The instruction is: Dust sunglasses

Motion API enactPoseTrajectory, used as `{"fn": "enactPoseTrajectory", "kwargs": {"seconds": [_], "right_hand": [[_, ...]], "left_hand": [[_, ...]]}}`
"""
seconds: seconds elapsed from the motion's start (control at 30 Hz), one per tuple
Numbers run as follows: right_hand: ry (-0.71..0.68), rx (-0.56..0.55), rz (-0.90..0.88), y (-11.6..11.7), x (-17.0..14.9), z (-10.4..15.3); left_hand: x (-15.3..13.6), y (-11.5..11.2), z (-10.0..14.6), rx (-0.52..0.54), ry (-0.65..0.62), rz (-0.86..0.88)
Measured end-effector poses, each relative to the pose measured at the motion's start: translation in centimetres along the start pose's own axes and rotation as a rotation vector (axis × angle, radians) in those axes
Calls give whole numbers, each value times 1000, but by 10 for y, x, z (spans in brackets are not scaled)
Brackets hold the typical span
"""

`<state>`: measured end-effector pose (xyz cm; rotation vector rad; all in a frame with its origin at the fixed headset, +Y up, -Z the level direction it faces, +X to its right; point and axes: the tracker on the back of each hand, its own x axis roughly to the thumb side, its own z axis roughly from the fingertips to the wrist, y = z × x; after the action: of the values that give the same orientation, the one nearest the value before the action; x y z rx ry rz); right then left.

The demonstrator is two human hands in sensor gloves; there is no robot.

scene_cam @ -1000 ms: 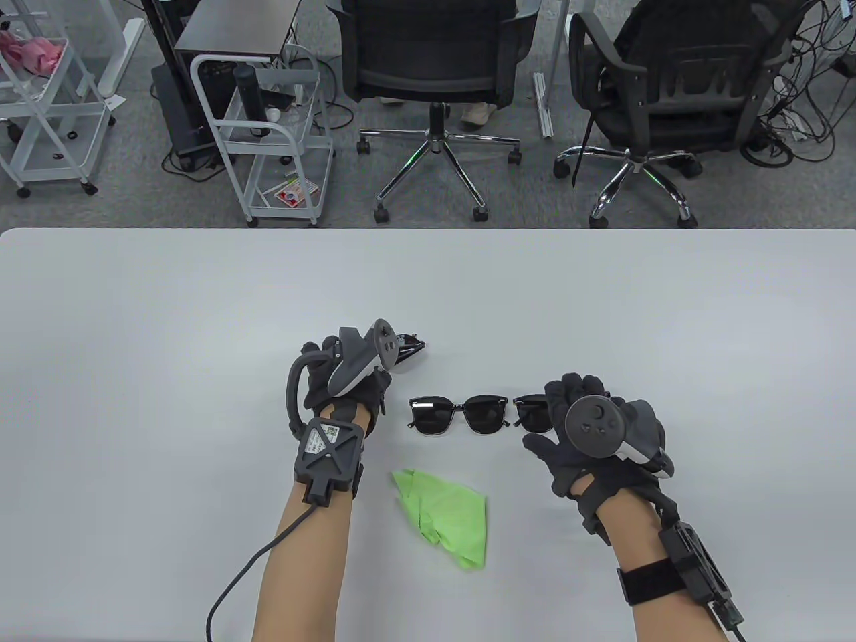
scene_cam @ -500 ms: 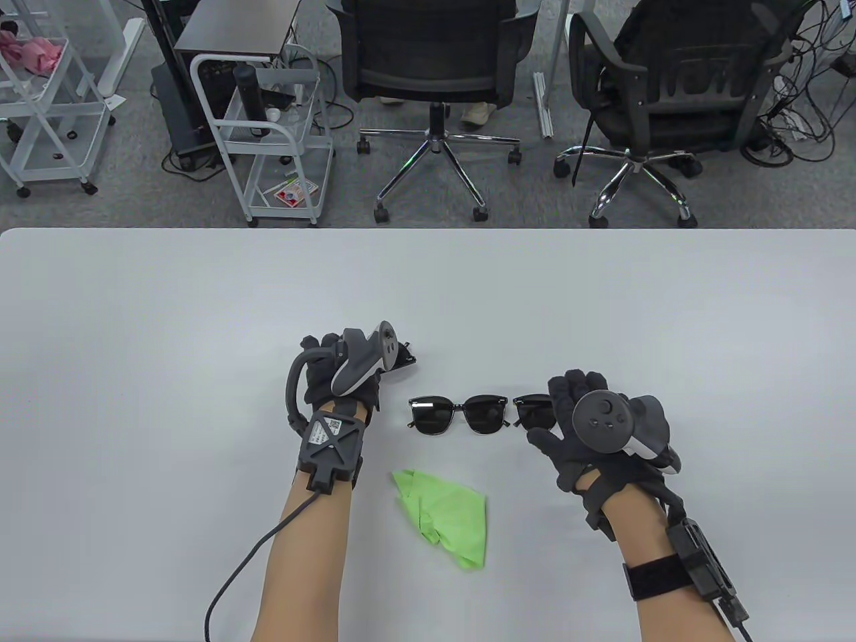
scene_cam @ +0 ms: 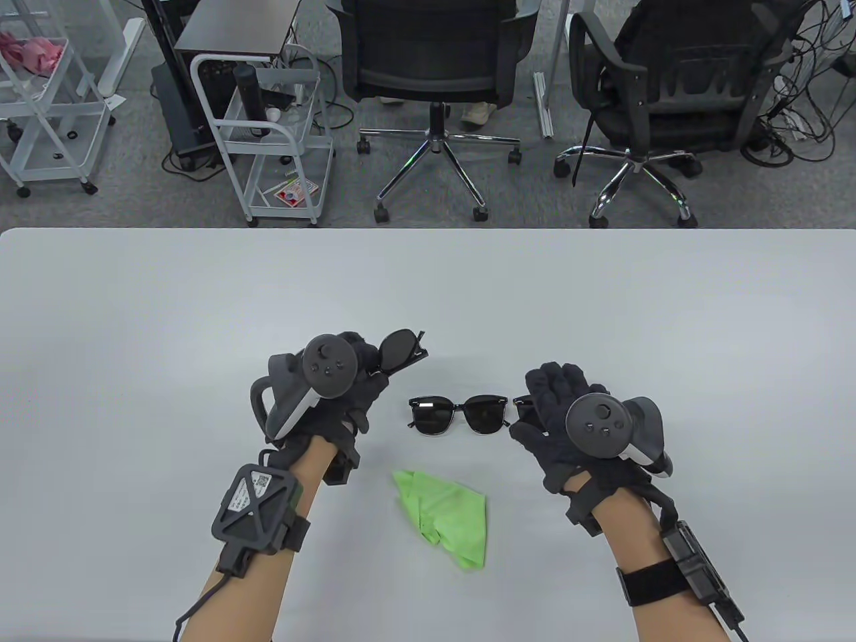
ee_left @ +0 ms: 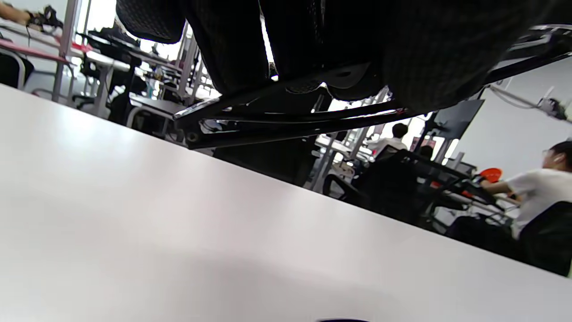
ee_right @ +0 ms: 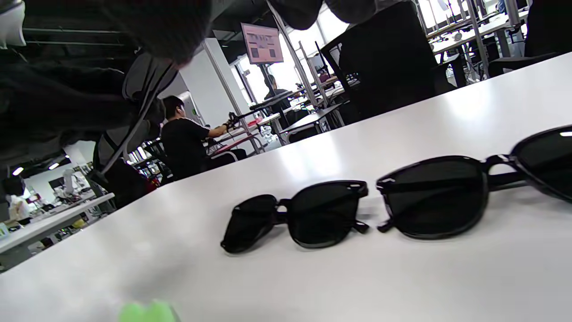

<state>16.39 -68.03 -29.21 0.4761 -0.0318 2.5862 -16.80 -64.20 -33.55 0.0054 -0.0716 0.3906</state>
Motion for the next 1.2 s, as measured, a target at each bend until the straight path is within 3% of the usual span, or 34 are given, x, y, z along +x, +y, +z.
{"fn": "enactPoseTrajectory", "kwargs": {"seconds": [0.13, 0.33, 0.5, 0.63, 0.73, 0.83, 1.0, 1.2], "right_hand": [[-56, -44, -97, -4, 20, -6], [-75, 25, -305, 7, 49, -22], [12, 73, -483, 28, 62, -38], [37, 21, -506, 37, 61, -41], [36, -35, -547, 33, 57, -38], [42, -95, -588, 31, 53, -36], [20, -97, -519, 31, 54, -36], [-35, -83, -529, 29, 52, -35]], "left_hand": [[0, -13, 20, -61, -19, 202], [-11, -31, 25, -122, 38, 490], [-6, -45, 28, -176, 35, 563], [10, -47, 36, -191, -24, 520], [16, -43, 37, -176, -82, 424], [17, -47, 38, -199, -101, 435], [17, -60, 36, -296, -114, 348], [18, -59, 35, -291, -142, 326]]}}
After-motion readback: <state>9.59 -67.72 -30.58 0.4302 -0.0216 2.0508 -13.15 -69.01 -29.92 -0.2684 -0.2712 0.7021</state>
